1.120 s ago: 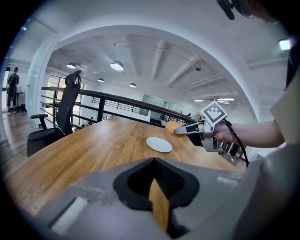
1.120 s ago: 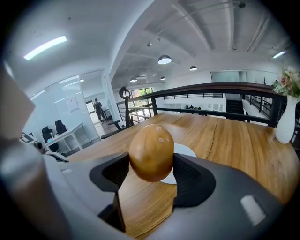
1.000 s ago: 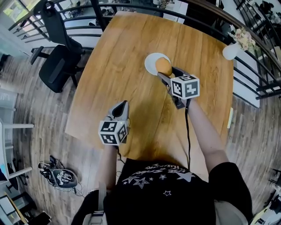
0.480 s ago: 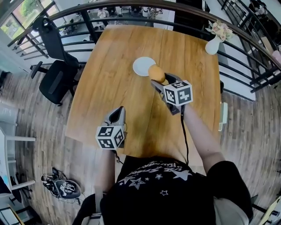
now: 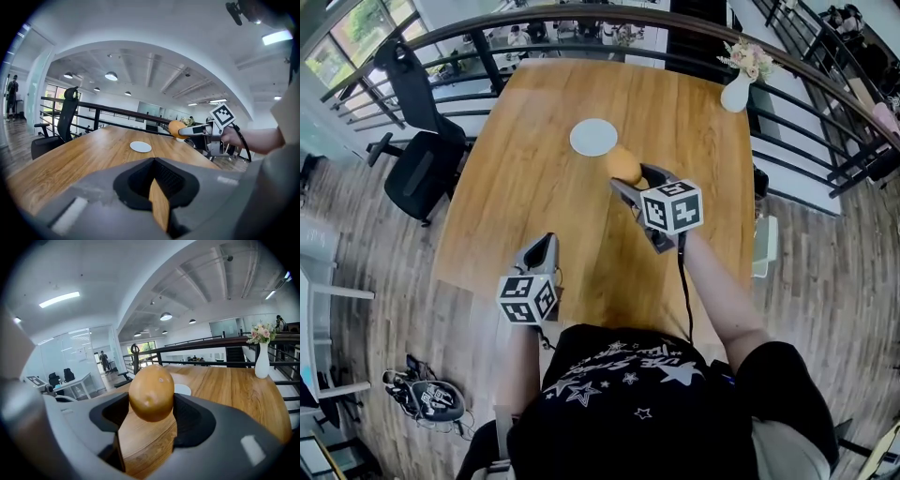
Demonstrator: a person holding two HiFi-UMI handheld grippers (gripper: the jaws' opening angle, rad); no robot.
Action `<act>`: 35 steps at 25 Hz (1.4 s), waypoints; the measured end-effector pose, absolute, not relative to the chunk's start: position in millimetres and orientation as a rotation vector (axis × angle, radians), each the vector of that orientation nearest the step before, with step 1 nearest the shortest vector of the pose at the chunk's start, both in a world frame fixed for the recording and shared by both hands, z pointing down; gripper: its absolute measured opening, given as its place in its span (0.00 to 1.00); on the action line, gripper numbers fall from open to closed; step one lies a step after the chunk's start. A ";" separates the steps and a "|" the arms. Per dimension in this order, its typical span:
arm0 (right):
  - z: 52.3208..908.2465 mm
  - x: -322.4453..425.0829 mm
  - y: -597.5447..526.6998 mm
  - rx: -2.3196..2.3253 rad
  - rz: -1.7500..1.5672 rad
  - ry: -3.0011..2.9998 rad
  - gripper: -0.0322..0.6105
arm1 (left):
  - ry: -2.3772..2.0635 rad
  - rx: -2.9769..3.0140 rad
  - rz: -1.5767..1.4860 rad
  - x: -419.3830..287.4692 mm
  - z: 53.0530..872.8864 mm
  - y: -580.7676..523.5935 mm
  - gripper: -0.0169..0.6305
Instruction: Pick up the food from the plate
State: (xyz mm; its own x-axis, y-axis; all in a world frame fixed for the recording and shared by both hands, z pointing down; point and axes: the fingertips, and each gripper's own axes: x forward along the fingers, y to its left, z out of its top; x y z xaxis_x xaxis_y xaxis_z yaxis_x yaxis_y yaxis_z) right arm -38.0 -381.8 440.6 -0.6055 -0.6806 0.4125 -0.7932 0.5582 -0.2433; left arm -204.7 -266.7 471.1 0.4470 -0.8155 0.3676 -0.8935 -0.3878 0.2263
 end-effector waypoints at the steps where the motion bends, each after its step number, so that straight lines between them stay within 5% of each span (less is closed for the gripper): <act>1: 441.4 -36.8 -376.9 1.210 0.591 -2.525 0.51 | -1.452 2.311 0.276 -203.2 470.8 -262.6 0.03; 35: 464.4 83.5 -183.4 1.004 0.597 -2.575 0.51 | -1.595 2.223 0.269 -77.1 473.5 -75.9 0.03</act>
State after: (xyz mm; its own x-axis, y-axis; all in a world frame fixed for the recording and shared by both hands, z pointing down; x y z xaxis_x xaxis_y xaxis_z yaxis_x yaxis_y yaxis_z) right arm 83.5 -183.4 464.4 -0.7053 -0.5654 0.4276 -0.6959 0.6672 -0.2656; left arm -77.1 -75.9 473.5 0.3340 -0.8651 0.3742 -0.9400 -0.2765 0.1999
